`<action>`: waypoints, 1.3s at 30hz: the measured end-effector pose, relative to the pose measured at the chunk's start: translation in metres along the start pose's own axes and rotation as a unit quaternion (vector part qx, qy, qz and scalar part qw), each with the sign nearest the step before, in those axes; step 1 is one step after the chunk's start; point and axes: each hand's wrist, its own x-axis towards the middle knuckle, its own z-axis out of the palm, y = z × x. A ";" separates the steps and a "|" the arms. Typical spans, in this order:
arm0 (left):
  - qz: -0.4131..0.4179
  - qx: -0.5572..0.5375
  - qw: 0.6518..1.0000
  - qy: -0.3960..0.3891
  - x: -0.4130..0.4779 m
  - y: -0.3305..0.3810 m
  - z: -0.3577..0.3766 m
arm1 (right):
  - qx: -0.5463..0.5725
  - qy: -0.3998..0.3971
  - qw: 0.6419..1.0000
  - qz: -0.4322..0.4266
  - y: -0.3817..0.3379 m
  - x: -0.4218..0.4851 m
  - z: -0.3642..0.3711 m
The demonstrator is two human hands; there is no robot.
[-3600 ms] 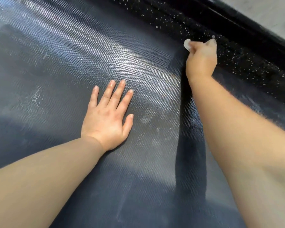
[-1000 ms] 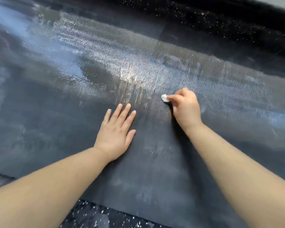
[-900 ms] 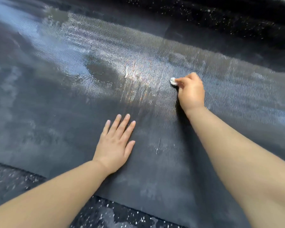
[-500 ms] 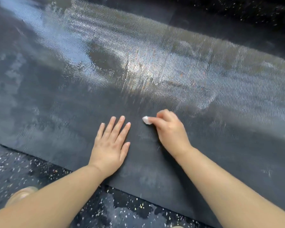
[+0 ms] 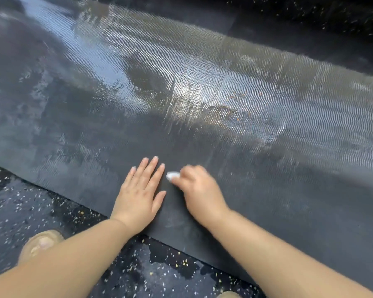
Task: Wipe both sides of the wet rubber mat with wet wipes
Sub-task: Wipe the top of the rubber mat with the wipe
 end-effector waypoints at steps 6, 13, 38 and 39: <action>-0.026 0.006 0.999 -0.028 -0.020 -0.006 0.006 | -0.019 -0.001 1.000 0.008 0.030 0.015 -0.011; -0.074 0.037 0.996 -0.038 -0.016 -0.001 0.016 | -0.110 0.071 0.975 0.177 0.094 0.060 -0.051; -0.085 0.026 0.988 -0.128 -0.010 0.005 -0.002 | -0.014 0.036 0.996 0.083 0.006 -0.078 -0.018; -0.080 0.026 0.988 -0.126 -0.010 0.003 -0.002 | 0.008 0.019 0.997 0.070 -0.011 -0.099 -0.013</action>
